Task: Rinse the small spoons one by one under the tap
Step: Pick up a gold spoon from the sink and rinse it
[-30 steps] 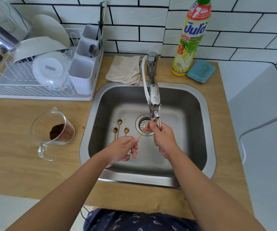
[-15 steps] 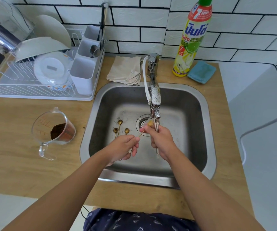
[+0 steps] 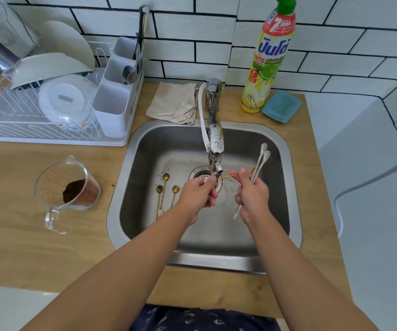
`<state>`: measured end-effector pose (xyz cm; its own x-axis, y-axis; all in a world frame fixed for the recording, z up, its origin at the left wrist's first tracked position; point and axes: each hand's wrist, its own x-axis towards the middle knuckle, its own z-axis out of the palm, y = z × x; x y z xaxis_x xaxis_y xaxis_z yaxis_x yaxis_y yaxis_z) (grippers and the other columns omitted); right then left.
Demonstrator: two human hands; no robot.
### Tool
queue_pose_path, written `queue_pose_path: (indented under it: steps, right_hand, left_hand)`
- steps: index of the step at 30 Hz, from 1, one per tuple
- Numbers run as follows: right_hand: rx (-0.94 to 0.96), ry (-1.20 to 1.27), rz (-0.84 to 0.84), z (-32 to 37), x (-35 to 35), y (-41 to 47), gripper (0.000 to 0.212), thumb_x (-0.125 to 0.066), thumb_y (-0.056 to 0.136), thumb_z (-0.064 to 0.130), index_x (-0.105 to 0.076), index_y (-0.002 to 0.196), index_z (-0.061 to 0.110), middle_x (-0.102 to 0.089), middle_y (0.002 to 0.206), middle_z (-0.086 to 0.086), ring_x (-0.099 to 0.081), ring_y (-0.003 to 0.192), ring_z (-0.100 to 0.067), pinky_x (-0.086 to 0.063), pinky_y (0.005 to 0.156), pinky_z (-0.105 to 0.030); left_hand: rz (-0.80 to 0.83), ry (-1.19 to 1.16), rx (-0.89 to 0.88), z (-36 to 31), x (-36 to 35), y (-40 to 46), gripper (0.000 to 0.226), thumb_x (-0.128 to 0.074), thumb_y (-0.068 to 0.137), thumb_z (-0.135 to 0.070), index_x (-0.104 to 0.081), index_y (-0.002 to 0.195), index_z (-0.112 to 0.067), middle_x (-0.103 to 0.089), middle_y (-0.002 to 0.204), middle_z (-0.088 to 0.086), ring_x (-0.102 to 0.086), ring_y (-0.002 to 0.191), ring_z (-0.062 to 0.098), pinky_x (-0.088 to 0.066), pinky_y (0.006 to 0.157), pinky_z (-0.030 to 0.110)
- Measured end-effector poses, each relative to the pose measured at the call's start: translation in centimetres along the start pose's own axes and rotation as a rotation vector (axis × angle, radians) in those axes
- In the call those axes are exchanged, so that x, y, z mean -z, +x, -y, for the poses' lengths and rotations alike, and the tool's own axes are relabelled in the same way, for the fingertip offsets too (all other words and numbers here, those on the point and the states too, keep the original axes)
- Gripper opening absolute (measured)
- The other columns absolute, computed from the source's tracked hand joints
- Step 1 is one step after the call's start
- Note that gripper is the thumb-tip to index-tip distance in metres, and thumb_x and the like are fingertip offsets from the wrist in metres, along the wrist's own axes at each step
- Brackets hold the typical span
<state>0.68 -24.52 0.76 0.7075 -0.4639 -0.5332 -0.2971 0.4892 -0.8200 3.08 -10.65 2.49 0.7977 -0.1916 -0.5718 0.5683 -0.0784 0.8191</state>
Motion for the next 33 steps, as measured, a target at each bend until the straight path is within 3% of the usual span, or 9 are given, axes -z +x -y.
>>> queue_pose_path:
  steps: [5, 8, 12, 15, 20, 24, 27, 30, 33]
  right_hand:
    - [-0.001, -0.003, -0.066, -0.3, 0.8, -0.3, 0.025, -0.057, 0.106, 0.021, -0.067, 0.104, -0.001, -0.081, 0.09, -0.001, -0.024, 0.036, -0.003, -0.022, 0.035, -0.018]
    - [-0.029, -0.003, -0.077, -0.9, 0.9, -0.8, 0.023, -0.057, 0.106, 0.022, -0.066, 0.102, 0.001, -0.081, 0.097, -0.006, -0.024, 0.036, -0.003, -0.022, 0.036, -0.018]
    - [-0.053, 0.038, -0.071, -1.1, 0.8, -1.5, 0.022, -0.058, 0.106, 0.022, -0.07, 0.095, 0.007, -0.081, 0.09, -0.003, -0.024, 0.038, -0.004, -0.021, 0.036, -0.019]
    - [-0.031, 0.034, -0.075, -0.9, 0.6, -1.6, 0.022, -0.058, 0.105, 0.022, -0.069, 0.089, 0.012, -0.081, 0.089, -0.002, -0.025, 0.038, -0.004, -0.022, 0.036, -0.019]
    - [-0.026, 0.072, -0.086, -0.3, 0.8, -0.9, 0.015, -0.058, 0.105, 0.02, -0.062, 0.095, 0.01, -0.081, 0.092, -0.002, -0.026, 0.037, -0.003, -0.023, 0.036, -0.018]
    - [-0.045, 0.018, -0.022, -0.8, 0.4, -1.5, 0.017, -0.063, 0.103, 0.022, -0.068, 0.09, 0.012, -0.081, 0.095, -0.004, -0.026, 0.038, -0.003, -0.023, 0.036, -0.018]
    - [-0.026, 0.024, -0.022, -1.1, 0.0, -2.1, 0.017, -0.066, 0.101, 0.024, -0.069, 0.087, 0.014, -0.081, 0.095, -0.006, -0.025, 0.038, -0.004, -0.023, 0.036, -0.019]
    - [-0.032, -0.01, -0.075, -0.7, 0.0, -1.8, 0.017, -0.067, 0.1, 0.028, -0.068, 0.093, 0.012, -0.081, 0.095, -0.001, -0.026, 0.038, -0.005, -0.025, 0.037, -0.02]
    - [-0.042, -0.007, -0.104, -0.1, -0.1, -1.4, 0.022, -0.068, 0.099, 0.029, -0.072, 0.084, 0.013, -0.08, 0.083, 0.003, -0.026, 0.038, -0.005, -0.022, 0.037, -0.022]
  left_hand:
    - [-0.003, -0.158, -0.035, 1.1, -1.9, 0.0, 0.023, -0.049, 0.106, -0.024, -0.061, 0.098, -0.006, -0.068, 0.07, 0.006, -0.064, 0.052, 0.012, -0.05, 0.053, 0.023]
    - [0.01, -0.249, -0.036, 1.5, -2.0, 0.0, 0.017, -0.047, 0.105, -0.016, -0.063, 0.105, -0.009, -0.065, 0.074, 0.004, -0.059, 0.055, 0.009, -0.051, 0.057, 0.022]
    - [-0.03, -0.159, -0.093, 1.1, -1.4, 0.3, 0.017, -0.064, 0.098, -0.021, -0.067, 0.097, -0.005, -0.065, 0.068, 0.004, -0.051, 0.049, 0.009, -0.046, 0.051, 0.021]
    - [-0.023, -0.204, -0.031, 0.7, -1.4, 0.3, 0.022, -0.06, 0.101, -0.026, -0.068, 0.094, -0.007, -0.068, 0.068, 0.005, -0.056, 0.049, 0.01, -0.048, 0.051, 0.022]
    - [0.201, -0.399, 0.047, 1.0, -1.0, -0.2, 0.022, -0.046, 0.107, -0.016, -0.061, 0.117, -0.003, -0.078, 0.088, 0.005, -0.075, 0.081, 0.014, -0.058, 0.068, 0.021]
    - [0.052, -0.343, 0.066, 0.9, -0.7, 0.2, 0.02, -0.062, 0.1, -0.025, -0.067, 0.094, -0.007, -0.073, 0.069, 0.004, -0.071, 0.06, 0.013, -0.055, 0.056, 0.021]
    - [-0.012, -0.297, 0.097, 0.6, -0.2, 1.1, 0.029, -0.057, 0.102, -0.031, -0.067, 0.087, -0.008, -0.065, 0.062, 0.002, -0.056, 0.047, 0.008, -0.05, 0.05, 0.02]
    - [0.034, -0.087, -0.056, 1.0, 0.4, 1.2, 0.024, -0.055, 0.103, -0.03, -0.066, 0.09, -0.014, -0.064, 0.07, 0.0, -0.054, 0.053, 0.007, -0.05, 0.058, 0.022]
    - [0.134, 0.062, -0.17, 1.6, 0.7, 0.9, 0.023, -0.052, 0.104, -0.031, -0.066, 0.094, -0.016, -0.07, 0.076, -0.003, -0.064, 0.063, 0.011, -0.055, 0.065, 0.023]
